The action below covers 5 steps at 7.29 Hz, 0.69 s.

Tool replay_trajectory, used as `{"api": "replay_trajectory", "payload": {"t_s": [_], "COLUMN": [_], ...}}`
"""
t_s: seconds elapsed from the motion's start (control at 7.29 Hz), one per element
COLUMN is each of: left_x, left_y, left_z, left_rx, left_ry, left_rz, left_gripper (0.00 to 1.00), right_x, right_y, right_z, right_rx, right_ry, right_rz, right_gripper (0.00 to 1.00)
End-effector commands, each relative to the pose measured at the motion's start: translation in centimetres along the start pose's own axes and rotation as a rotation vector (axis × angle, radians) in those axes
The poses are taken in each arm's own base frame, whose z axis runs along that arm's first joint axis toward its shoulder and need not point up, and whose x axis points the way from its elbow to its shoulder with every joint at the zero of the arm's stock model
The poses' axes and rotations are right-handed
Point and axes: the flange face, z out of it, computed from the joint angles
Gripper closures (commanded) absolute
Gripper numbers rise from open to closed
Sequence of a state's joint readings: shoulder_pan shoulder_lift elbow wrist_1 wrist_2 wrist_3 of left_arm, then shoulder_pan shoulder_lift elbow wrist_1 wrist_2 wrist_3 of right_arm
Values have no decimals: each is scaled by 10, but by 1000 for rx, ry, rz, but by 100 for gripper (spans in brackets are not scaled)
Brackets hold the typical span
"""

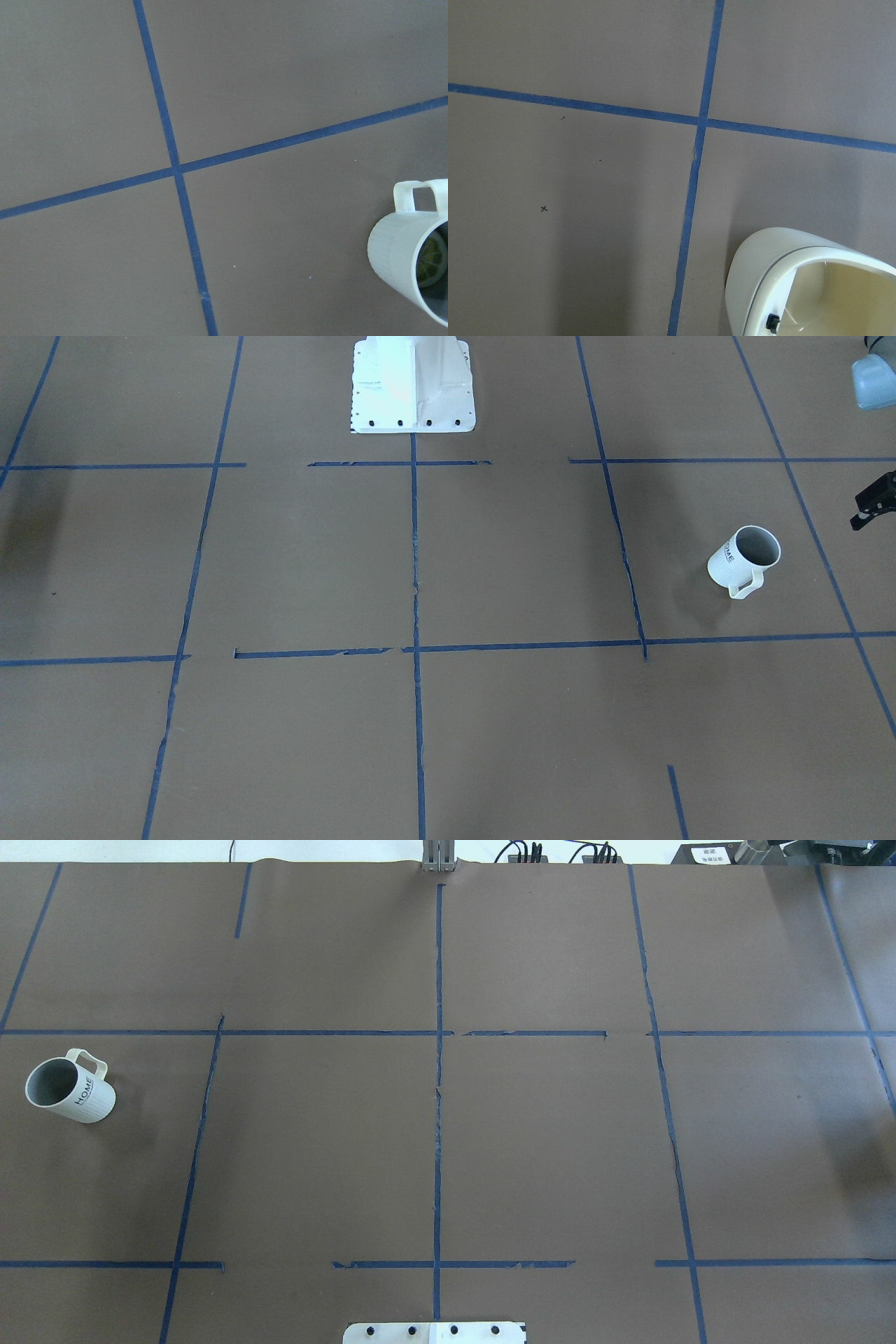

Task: Left arm hands cup to right arm to dump lemon

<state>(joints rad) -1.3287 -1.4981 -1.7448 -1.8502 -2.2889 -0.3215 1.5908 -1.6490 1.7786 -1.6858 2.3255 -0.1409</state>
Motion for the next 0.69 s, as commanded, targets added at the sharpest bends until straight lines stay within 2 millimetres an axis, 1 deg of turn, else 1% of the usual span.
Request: {"api": "replay_trajectory", "payload": {"t_s": [0.0, 0.27, 0.55], "left_x": [37, 52, 56], "left_y": [3, 7, 13], "left_z": [28, 46, 70], "left_rx": [-19, -58, -105], "left_ry": [31, 36, 31], "left_rz": [-42, -12, -2], "left_gripper": [0, 0, 0], "right_x": [0, 1, 1], "right_y": [0, 0, 0], "right_z": [0, 1, 1], "right_rx": [-1, -1, -1], "right_ry": [0, -2, -2], "right_rz": [0, 1, 1], "right_gripper": [0, 0, 0]}}
